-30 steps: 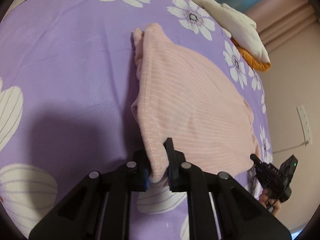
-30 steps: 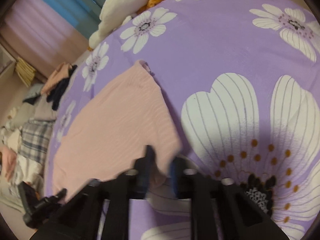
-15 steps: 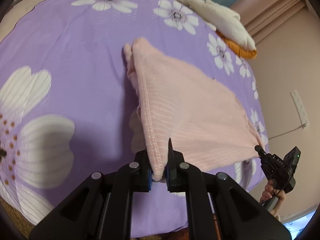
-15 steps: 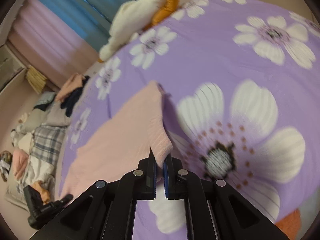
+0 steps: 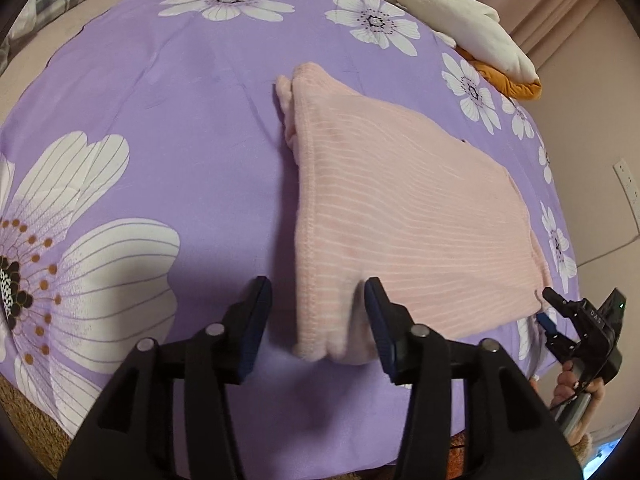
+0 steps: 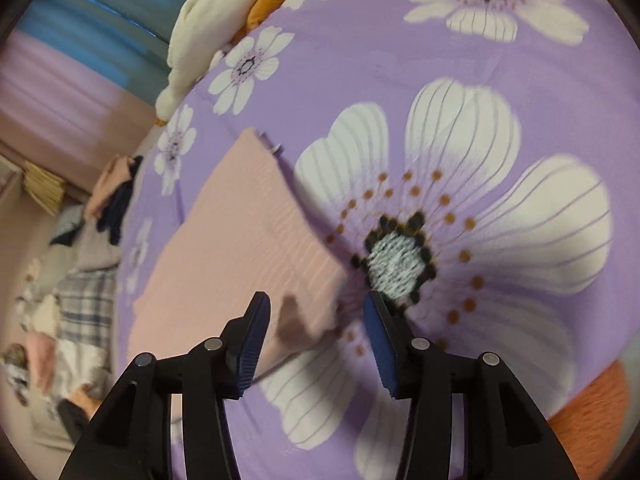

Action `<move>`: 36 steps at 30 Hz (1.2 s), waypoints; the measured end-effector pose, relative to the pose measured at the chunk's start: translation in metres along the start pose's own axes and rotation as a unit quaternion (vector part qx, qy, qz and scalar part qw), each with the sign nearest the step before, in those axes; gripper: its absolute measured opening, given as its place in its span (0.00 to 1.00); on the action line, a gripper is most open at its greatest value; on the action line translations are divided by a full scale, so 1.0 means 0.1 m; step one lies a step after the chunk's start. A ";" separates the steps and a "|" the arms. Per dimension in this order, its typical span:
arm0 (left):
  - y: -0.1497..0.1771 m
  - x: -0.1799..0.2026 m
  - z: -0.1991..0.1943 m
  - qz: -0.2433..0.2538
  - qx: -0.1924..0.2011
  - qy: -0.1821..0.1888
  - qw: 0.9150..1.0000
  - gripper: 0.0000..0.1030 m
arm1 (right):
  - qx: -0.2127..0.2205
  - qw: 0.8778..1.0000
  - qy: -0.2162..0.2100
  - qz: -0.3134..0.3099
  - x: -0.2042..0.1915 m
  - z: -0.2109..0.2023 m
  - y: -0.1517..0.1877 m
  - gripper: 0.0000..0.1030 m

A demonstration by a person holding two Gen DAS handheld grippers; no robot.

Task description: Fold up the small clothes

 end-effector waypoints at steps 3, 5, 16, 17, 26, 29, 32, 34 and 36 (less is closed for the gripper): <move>0.00 -0.01 -0.02 -0.009 0.000 0.002 1.000 0.50 | -0.001 0.999 -0.033 0.012 -0.08 0.10 0.02 0.47; -0.03 0.00 -0.02 -0.016 0.002 0.001 1.000 0.51 | 0.003 0.999 -0.046 0.021 -0.15 0.21 -0.01 0.47; -0.10 -0.09 -0.04 -0.033 0.017 -0.025 0.999 0.58 | 0.043 0.998 -0.036 0.022 -0.37 0.52 -0.24 0.18; -0.11 -0.10 -0.05 -0.035 0.017 -0.020 0.999 0.58 | 0.053 0.998 -0.024 0.007 -0.41 0.50 -0.26 0.17; -0.19 -0.32 -0.26 -0.064 0.041 -0.034 0.996 0.63 | 0.097 0.985 0.022 -0.144 -1.18 0.33 -0.36 0.15; -0.24 -0.41 -0.35 -0.082 0.053 -0.036 0.995 0.63 | 0.096 0.975 0.014 -0.199 -1.54 0.37 -0.29 0.15; -0.25 -0.50 -0.41 -0.093 0.060 -0.038 0.993 0.63 | 0.080 0.964 -0.003 -0.254 -1.91 0.49 -0.13 0.15; -0.25 -0.53 -0.43 -0.098 0.060 -0.038 0.993 0.63 | 0.065 0.956 -0.011 -0.286 -2.11 0.58 0.00 0.15; -0.23 -0.57 -0.45 -0.101 0.061 -0.038 0.992 0.63 | 0.041 0.947 -0.027 -0.317 -2.31 0.67 0.20 0.15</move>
Point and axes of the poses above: each gripper's, at about its wrist camera, not at the fingertips, and z roughly the way its jaws point, x to its right, y to its underside, the point moved 10 cm from there along z, roughly the way its jaws point, and after that the axes turned 4 degrees about -y, right-handed, at the moved point
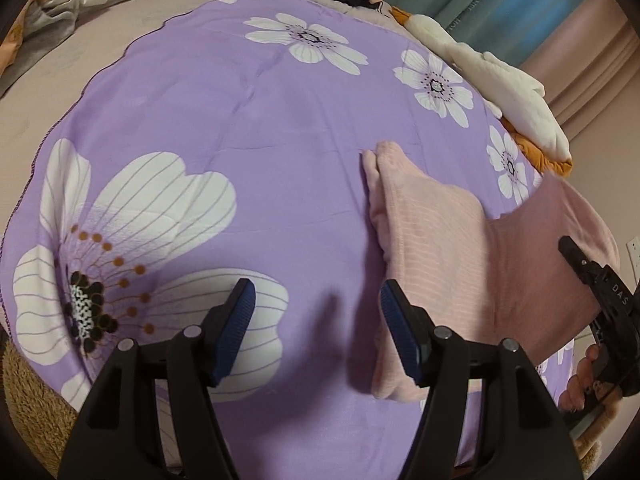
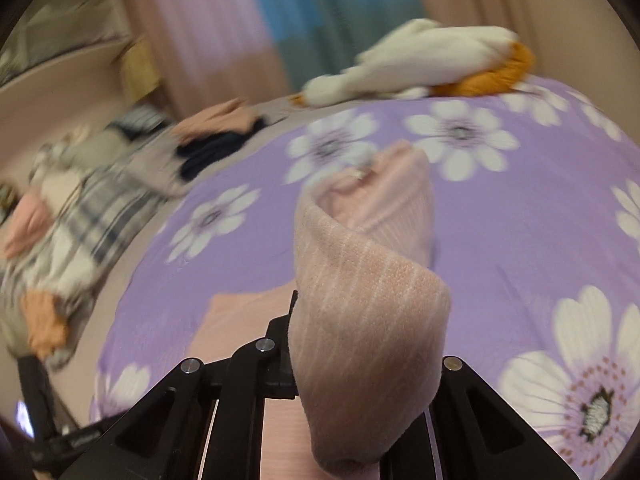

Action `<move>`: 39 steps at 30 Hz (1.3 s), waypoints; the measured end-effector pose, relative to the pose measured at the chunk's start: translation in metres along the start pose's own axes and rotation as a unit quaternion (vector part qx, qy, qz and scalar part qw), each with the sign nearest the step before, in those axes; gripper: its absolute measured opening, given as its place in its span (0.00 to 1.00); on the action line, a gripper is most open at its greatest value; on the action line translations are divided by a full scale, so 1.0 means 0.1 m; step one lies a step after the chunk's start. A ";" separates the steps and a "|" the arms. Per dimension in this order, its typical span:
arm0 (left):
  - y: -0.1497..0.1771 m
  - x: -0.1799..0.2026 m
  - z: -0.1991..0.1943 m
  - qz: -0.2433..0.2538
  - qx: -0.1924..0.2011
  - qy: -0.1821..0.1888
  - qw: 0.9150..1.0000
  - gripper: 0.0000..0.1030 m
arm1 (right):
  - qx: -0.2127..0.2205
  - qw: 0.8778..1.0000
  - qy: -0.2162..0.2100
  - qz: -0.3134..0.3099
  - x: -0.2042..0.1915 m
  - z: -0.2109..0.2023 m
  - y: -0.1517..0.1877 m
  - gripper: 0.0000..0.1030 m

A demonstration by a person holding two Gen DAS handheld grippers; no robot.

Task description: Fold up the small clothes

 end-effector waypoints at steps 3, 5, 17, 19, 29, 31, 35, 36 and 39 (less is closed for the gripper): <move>0.02 -0.06 -0.02 -0.003 0.001 -0.004 1.000 0.63 | -0.024 0.999 -0.025 -0.041 -0.32 0.11 0.12 0.15; 0.03 -0.07 -0.03 -0.004 -0.001 -0.007 1.000 0.63 | -0.049 0.996 -0.034 -0.071 -0.51 0.23 0.29 0.15; -0.01 0.14 -0.14 0.026 -0.017 0.036 0.999 0.64 | -0.155 0.982 -0.039 -0.105 -0.63 0.54 0.92 0.29; -0.11 0.27 -0.18 0.030 -0.021 0.061 0.997 0.64 | -0.163 0.980 -0.065 -0.090 -0.67 0.43 0.91 0.48; -0.32 0.91 0.00 0.069 -0.063 0.136 0.986 0.70 | -0.128 0.988 -0.078 -0.029 -0.41 -0.03 0.82 0.66; -0.36 1.00 0.09 0.072 -0.080 0.142 0.984 0.70 | -0.123 0.990 -0.071 -0.021 -0.32 -0.09 0.81 0.66; -0.39 1.15 0.26 0.083 -0.102 0.138 0.982 0.69 | -0.103 0.993 -0.061 -0.005 -0.16 -0.28 0.74 0.68; -0.37 1.19 0.30 0.079 -0.117 0.147 0.979 0.69 | -0.093 0.993 -0.074 0.013 -0.13 -0.34 0.70 0.68; -0.34 1.17 0.48 0.087 -0.121 0.114 0.982 0.69 | -0.083 0.994 -0.069 0.028 -0.03 -0.42 0.62 0.69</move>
Point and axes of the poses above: each gripper's, at about its wrist camera, not at the fingertips, and z roughly the way its jaws point, x to its right, y to its underside, the point moved 10 cm from there along z, roughly the way its jaws point, and after that the axes turned 4 degrees about -y, right-handed, at the moved point
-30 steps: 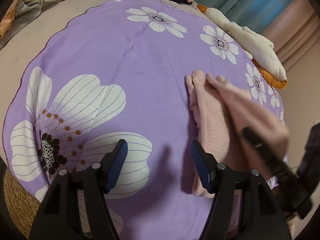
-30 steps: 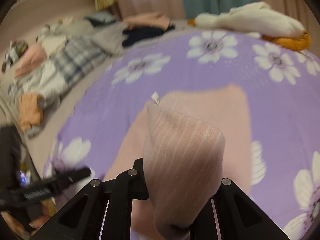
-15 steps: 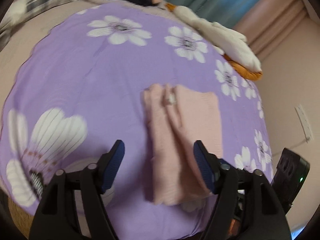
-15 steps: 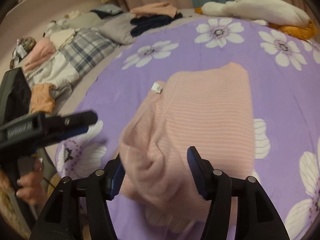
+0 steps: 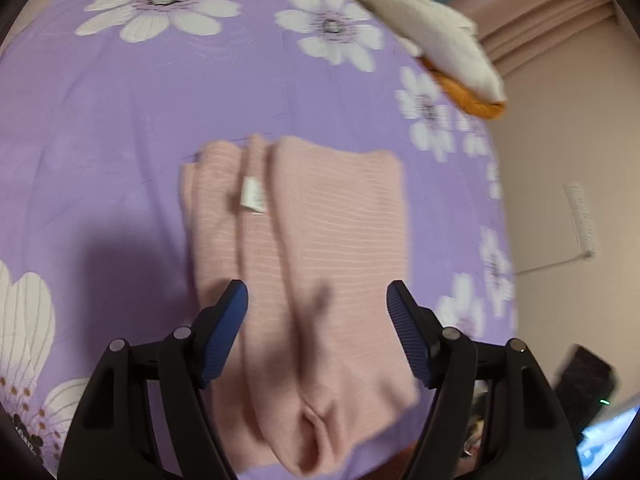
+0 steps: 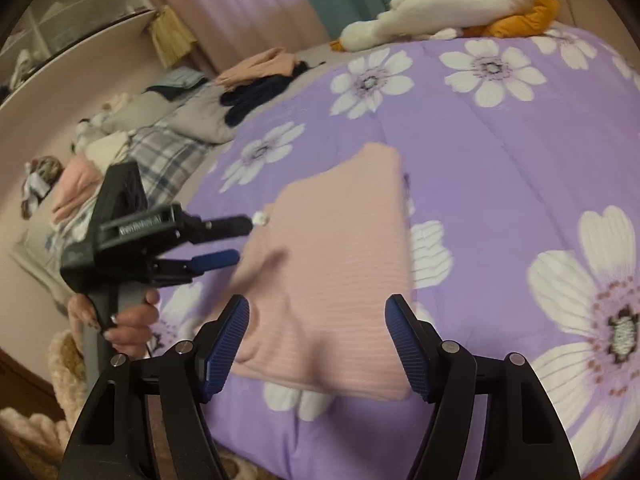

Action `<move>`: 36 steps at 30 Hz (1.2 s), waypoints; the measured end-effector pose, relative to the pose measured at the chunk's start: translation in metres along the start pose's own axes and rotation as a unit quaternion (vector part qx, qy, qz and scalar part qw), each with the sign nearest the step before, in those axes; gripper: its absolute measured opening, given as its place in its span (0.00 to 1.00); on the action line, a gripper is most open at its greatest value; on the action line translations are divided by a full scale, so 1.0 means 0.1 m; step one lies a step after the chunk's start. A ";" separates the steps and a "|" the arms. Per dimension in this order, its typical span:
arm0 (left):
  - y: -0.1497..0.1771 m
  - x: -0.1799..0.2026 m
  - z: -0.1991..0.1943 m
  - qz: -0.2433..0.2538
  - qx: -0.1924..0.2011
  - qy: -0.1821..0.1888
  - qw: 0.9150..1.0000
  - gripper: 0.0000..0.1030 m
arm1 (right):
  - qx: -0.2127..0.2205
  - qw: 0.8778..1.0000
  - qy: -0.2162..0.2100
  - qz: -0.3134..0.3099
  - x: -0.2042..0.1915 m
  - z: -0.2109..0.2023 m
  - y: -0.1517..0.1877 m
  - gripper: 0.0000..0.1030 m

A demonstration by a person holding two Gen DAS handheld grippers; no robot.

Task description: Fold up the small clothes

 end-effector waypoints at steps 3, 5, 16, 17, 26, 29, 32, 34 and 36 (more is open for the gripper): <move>0.03 -0.03 0.17 0.015 -0.011 -0.031 0.999 0.55 | 0.019 0.998 0.055 -0.001 0.14 -0.02 -0.04 0.69; 0.02 -0.03 0.20 0.019 0.000 -0.054 0.998 0.49 | 0.018 0.998 0.059 0.009 0.22 0.01 -0.01 0.69; 0.03 0.06 0.02 0.029 0.026 -0.046 0.998 0.45 | -0.016 0.996 0.075 0.045 0.54 0.07 0.19 0.69; 0.05 0.10 0.04 0.034 0.019 -0.042 0.998 0.45 | -0.016 0.996 0.075 0.045 0.55 0.07 0.19 0.69; 0.03 0.14 0.45 0.049 -0.008 -0.073 0.996 0.21 | -0.004 0.996 0.065 0.062 0.59 0.04 0.13 0.69; 0.02 0.18 0.33 0.056 0.024 -0.067 0.996 0.10 | -0.014 0.994 0.067 0.079 0.66 0.10 0.19 0.69; 0.02 0.22 0.09 0.062 0.051 -0.057 0.995 0.10 | -0.021 0.994 0.070 0.081 0.67 0.14 0.22 0.69; 0.03 0.24 -0.09 0.064 0.066 -0.049 0.995 0.09 | -0.023 0.994 0.074 0.080 0.66 0.15 0.21 0.69; 0.02 0.25 -0.25 0.073 0.083 -0.044 0.993 0.09 | -0.021 0.994 0.074 0.074 0.63 0.15 0.19 0.69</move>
Point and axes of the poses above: each gripper's, at about its wrist camera, not at the fingertips, and z roughly the way its jaws point, x to its right, y to its underside, the point moved 10 cm from there along z, roughly the way its jaws point, and after that the axes turned 4 degrees about -y, right-handed, at the moved point
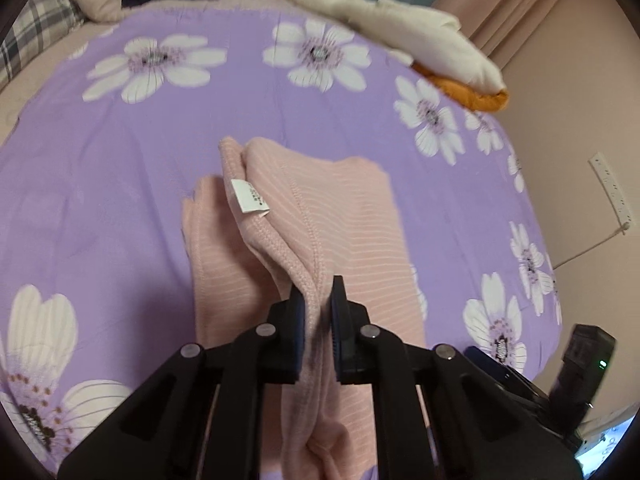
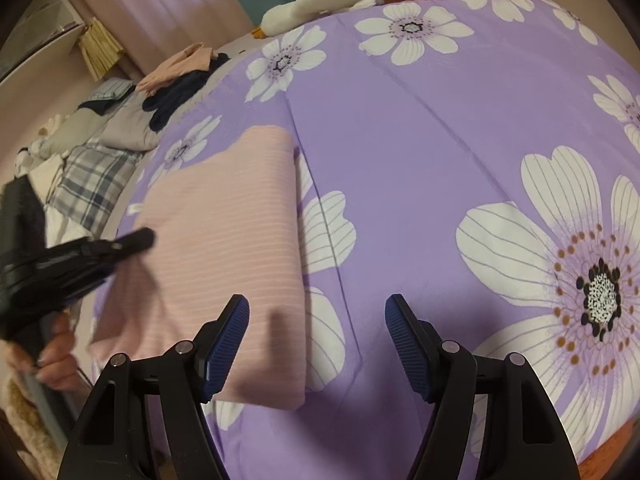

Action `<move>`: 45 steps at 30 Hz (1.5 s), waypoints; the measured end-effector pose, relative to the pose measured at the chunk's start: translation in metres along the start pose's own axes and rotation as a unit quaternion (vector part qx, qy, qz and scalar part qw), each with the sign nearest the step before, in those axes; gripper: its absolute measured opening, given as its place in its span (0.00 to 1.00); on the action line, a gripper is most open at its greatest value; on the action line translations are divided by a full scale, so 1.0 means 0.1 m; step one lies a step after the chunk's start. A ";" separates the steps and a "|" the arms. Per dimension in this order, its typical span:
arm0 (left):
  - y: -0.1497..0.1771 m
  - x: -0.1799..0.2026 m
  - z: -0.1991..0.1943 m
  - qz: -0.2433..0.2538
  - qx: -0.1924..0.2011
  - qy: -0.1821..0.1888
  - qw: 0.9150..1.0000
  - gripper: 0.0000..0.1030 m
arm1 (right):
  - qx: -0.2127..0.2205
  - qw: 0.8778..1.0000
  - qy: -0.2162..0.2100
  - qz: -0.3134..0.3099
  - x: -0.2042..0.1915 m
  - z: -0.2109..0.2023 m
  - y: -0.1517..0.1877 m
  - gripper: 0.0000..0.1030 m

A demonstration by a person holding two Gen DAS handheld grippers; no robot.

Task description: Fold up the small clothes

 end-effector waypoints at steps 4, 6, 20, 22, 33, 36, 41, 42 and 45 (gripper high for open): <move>-0.01 -0.15 -0.03 0.015 0.022 -0.027 0.999 0.10 | -0.005 1.000 0.005 -0.006 -0.01 0.04 0.02 0.69; 0.07 -0.31 0.15 0.017 0.003 -0.054 0.998 0.10 | -0.011 1.000 0.004 -0.009 -0.03 0.08 0.04 0.69; 0.23 -0.72 0.18 -0.048 -0.012 -0.049 0.998 0.50 | -0.011 1.000 0.017 -0.017 -0.09 0.17 -0.07 0.72; 0.20 -0.73 0.09 -0.060 0.002 -0.036 0.998 0.61 | -0.008 1.000 0.018 -0.013 -0.10 0.17 -0.08 0.77; 0.38 -0.77 0.10 -0.064 -0.002 -0.024 0.998 0.87 | -0.015 0.999 -0.041 -0.018 -0.36 0.26 -0.13 0.88; 0.43 -0.81 0.23 -0.078 -0.014 -0.017 0.997 0.87 | -0.023 0.998 -0.056 -0.032 -0.47 0.38 -0.14 0.88; 0.46 -0.74 0.36 -0.066 -0.022 0.000 0.998 0.86 | -0.054 0.996 -0.055 -0.047 -0.55 0.67 -0.09 0.88; 0.47 -0.73 0.37 -0.066 -0.023 0.005 0.998 0.85 | -0.059 0.996 -0.053 -0.049 -0.57 0.74 -0.08 0.88; 0.49 -0.67 0.42 -0.052 -0.031 0.017 0.998 0.79 | -0.061 0.995 -0.048 -0.057 -0.59 0.82 -0.06 0.87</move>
Point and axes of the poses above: each gripper's, at about its wrist camera, not at the fingertips, and z roughly the way its jaws point, x to its right, y to its underside, the point moved 10 cm from there along z, roughly the way its jaws point, and after that the axes turned 4 degrees about -y, right-handed, at the moved point
